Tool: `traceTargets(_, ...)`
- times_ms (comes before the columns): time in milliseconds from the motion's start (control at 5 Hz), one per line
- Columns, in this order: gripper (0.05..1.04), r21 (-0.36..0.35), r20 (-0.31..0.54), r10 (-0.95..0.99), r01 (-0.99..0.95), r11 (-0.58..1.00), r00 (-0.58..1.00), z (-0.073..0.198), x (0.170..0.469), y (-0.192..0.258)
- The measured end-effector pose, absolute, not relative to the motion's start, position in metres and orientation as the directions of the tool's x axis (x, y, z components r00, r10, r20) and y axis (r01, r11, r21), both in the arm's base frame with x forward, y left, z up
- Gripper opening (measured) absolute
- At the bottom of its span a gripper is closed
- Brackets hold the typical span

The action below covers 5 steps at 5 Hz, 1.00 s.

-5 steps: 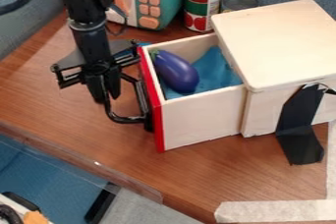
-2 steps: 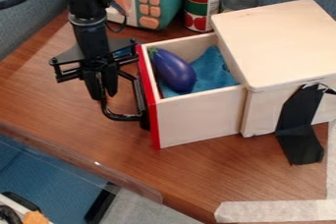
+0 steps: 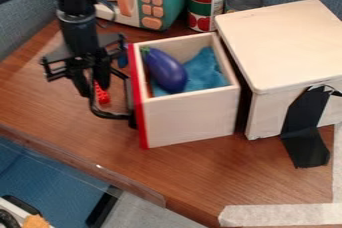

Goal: Opening a small drawer

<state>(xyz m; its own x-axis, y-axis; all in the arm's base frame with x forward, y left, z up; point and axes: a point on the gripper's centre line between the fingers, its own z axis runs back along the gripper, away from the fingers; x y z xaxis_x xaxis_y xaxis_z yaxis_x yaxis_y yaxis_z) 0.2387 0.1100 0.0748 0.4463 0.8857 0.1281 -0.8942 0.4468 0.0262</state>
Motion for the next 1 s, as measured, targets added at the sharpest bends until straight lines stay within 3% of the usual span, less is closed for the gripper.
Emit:
traceTargets(200, 0.819, -0.011, 0.163, 0.878, -0.889, 0.457, 0.449, 0.096, 0.242, 0.105)
traceTargets(400, 1.014, -0.059, 0.196, 0.870, -0.880, 0.472, 0.453, 0.121, 0.244, 0.099)
traceTargets(800, 1.004, -0.113, 0.268, 0.848, -0.860, 0.498, 0.457, 0.180, 0.243, 0.092)
traceTargets(1000, 1.001, -0.068, 0.332, 0.802, -0.835, 0.546, 0.497, 0.209, 0.243, 0.085)
